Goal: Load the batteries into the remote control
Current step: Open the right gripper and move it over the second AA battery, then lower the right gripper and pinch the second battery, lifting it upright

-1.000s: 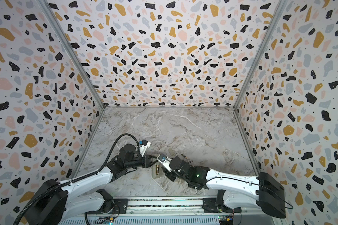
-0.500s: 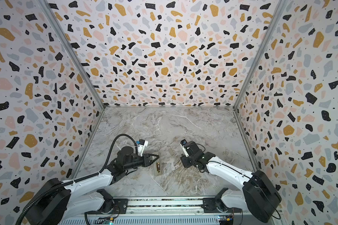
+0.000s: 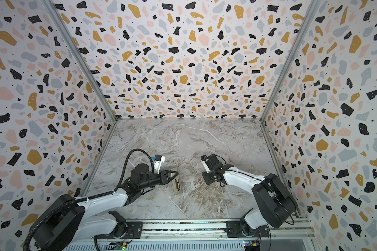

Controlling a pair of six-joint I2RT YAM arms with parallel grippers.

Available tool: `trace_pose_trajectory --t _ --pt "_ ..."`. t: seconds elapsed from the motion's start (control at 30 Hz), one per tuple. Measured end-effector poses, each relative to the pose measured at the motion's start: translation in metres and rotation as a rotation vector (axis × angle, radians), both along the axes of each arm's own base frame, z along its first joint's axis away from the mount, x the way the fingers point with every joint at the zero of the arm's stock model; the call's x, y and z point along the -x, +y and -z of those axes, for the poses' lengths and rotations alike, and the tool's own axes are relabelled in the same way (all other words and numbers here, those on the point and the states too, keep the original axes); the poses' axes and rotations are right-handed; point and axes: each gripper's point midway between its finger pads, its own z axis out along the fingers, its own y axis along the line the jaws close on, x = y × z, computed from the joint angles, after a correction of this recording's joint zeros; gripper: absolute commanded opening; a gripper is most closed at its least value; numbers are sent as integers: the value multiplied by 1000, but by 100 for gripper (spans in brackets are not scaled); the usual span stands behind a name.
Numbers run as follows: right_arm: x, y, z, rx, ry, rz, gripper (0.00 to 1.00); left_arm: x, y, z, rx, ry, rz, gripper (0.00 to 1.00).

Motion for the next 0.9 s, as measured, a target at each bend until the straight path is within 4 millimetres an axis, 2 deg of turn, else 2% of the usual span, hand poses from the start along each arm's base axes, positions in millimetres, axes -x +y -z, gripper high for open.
trace_pose_trajectory --t 0.43,0.9 --pt "-13 7 7 8 14 -17 35 -1 -1 0 9 -6 1 0" --pt "-10 7 11 -2 47 -20 22 0 -2 -1 14 -7 10 0"
